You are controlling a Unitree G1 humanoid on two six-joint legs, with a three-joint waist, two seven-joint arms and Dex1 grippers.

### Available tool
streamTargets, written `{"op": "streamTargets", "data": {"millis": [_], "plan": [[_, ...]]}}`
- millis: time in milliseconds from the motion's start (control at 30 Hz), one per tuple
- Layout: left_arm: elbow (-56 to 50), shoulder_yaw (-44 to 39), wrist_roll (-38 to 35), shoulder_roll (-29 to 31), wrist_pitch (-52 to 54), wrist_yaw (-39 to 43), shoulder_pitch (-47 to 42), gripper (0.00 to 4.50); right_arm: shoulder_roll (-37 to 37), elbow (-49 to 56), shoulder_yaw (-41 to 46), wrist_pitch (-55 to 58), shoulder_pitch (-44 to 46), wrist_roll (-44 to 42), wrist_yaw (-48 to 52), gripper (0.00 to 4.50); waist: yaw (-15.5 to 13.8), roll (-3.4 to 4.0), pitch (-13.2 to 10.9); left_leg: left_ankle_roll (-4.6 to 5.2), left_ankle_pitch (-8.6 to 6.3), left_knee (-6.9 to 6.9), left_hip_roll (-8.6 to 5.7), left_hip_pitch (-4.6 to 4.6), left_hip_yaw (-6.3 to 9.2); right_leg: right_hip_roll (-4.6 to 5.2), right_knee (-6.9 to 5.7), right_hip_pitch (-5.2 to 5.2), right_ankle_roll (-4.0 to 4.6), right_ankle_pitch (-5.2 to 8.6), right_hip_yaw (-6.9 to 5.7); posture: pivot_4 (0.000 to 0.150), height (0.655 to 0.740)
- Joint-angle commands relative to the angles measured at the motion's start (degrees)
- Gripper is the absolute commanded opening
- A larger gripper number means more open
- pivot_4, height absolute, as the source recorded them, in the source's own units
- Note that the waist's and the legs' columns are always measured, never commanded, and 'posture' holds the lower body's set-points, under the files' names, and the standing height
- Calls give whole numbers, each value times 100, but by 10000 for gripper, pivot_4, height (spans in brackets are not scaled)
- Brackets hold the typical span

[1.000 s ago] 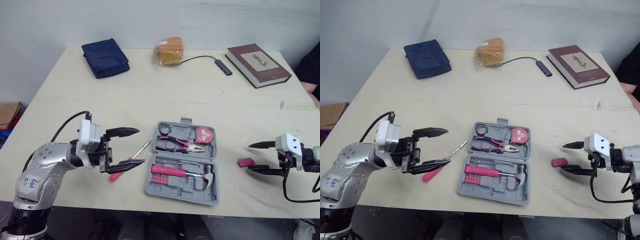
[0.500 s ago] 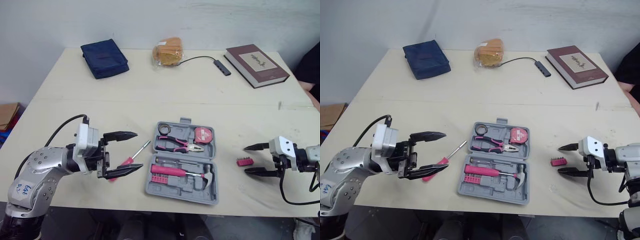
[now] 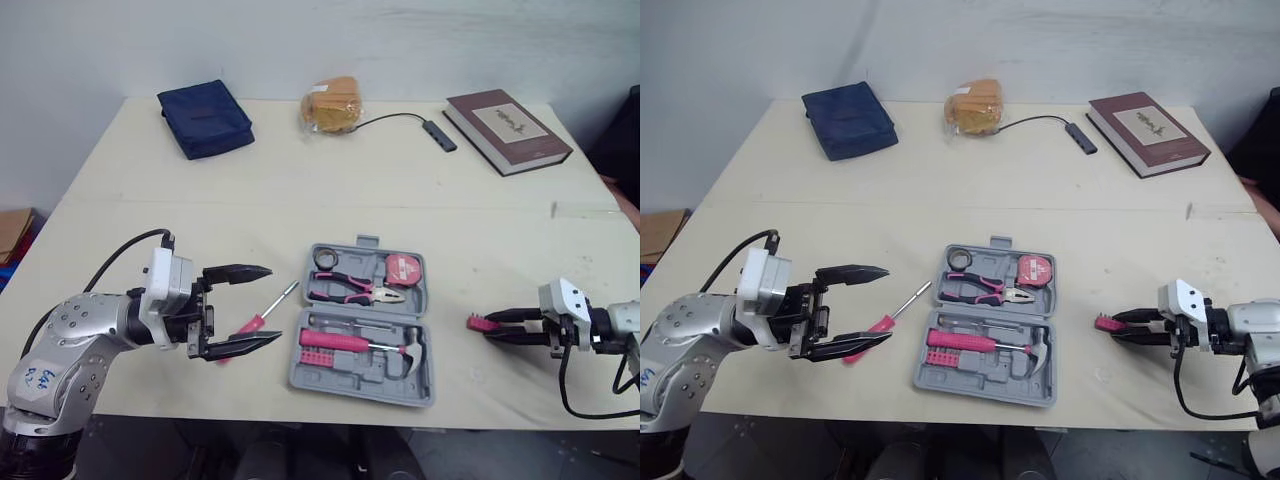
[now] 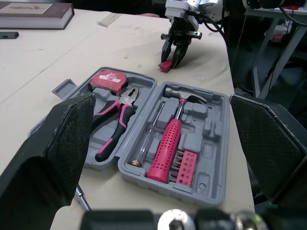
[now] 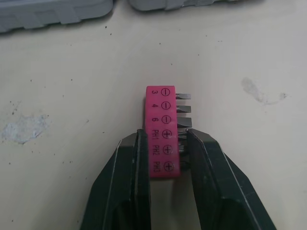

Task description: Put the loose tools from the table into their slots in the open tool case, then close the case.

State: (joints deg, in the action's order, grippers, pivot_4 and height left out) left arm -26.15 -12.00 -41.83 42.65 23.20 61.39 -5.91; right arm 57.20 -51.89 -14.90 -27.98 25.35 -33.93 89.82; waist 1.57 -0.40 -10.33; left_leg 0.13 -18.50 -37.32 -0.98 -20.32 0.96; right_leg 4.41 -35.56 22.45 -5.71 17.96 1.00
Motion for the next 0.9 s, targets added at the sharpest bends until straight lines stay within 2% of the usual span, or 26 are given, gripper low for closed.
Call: {"op": "streamTargets", "data": {"millis": [33,100,200,333,467,533,667,800,900], "plan": [[-27,-20,-68,-13,-50,12,-64,45000,-21,789,612,442,-267,-242,268,7439,-2,11,-2,-2,1,3,0,-2,0,0,0,2,1,0,-1,1500,7400],[-26,-17,-54,-19,-68,12,-62,45000,-37,1240,884,623,-515,-126,17,7439,-6,15,-4,-2,1,5,0,-3,0,-1,0,3,1,0,-1,1500,7400],[37,-15,46,-58,-243,61,-87,45000,349,3219,1301,1961,-1245,3,-1285,7439,-19,20,-6,-1,0,5,0,-5,1,0,1,5,1,0,-1,1500,7400],[195,100,280,-125,-616,200,-209,45000,867,5769,1852,3597,-2068,-38,-2406,7439,-33,42,-9,-1,0,3,-2,-14,2,2,0,14,1,0,-1,1500,7400],[489,221,551,-188,-986,375,-262,45000,954,7380,2069,4772,-2122,-455,-2901,7439,-15,32,-14,-2,1,9,-1,-13,6,-2,1,13,2,1,-4,1500,7400],[596,308,703,-235,-1183,433,-229,45000,1113,8024,1857,5545,-1888,-266,-3301,7439,-19,31,-14,-1,0,11,-1,-14,5,-2,3,14,2,1,-4,1500,7400],[668,441,929,-278,-1475,511,-118,45000,1193,8855,1646,6680,-1538,-938,-3297,7439,-46,25,-18,5,-3,9,-3,-25,9,4,14,18,1,1,-6,1500,7400],[646,622,1213,-192,-1700,644,93,45000,1150,9354,1070,6978,-1164,-428,-3428,7439,-90,25,-18,12,-7,14,-2,-42,10,5,29,31,1,1,-10,1500,7400],[481,631,966,-246,-1371,490,253,45000,1144,9733,366,7428,-794,-153,-3366,7439,-109,25,-17,13,-8,8,-2,-74,10,5,28,61,0,0,-9,1500,7400]]}}
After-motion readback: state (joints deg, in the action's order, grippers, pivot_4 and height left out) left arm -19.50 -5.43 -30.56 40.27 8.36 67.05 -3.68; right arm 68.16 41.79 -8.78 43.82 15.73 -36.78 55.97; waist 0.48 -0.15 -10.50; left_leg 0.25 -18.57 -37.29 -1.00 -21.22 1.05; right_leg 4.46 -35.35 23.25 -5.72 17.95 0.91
